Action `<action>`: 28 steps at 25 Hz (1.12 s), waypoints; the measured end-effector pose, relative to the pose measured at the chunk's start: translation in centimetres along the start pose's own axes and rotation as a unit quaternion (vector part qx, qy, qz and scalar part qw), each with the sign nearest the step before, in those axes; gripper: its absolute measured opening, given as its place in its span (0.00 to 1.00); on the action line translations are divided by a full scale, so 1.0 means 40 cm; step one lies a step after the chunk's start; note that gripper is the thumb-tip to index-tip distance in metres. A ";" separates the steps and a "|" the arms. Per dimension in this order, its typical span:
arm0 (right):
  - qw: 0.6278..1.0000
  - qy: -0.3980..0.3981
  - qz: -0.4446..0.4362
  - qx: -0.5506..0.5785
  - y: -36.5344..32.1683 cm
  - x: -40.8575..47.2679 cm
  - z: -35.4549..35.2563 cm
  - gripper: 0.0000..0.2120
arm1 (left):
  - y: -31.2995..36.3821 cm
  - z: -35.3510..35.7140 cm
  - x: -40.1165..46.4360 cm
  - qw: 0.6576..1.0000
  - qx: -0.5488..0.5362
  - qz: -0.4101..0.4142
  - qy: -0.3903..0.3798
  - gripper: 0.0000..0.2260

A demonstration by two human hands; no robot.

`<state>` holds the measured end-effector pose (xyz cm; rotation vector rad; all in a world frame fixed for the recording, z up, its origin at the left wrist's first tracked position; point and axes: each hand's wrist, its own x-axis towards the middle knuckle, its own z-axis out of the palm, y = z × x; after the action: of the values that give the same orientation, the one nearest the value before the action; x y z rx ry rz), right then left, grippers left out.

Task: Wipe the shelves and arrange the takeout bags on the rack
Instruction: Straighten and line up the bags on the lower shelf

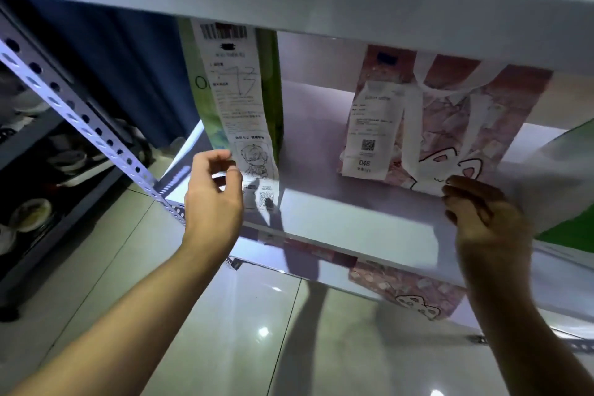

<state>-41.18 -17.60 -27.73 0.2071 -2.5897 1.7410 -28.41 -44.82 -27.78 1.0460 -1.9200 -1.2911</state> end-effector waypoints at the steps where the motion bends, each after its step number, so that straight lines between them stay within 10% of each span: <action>1: 1.000 0.000 -0.013 -0.013 -0.002 0.004 0.004 0.11 | 0.001 -0.018 0.030 0.999 0.002 0.004 0.033 0.11; 14: 0.979 0.193 0.065 -0.021 0.086 0.154 0.001 0.33 | 0.042 -0.011 0.199 0.998 -0.057 -0.036 -0.015 0.12; 28: 0.979 0.165 0.121 -0.006 0.069 0.206 0.003 0.15 | 0.037 0.075 0.256 0.993 -0.074 -0.086 -0.036 0.04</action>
<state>-49.65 -17.53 -29.61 -0.3800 -2.4603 1.6527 -36.50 -51.86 -26.99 1.1219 -1.7845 -1.5616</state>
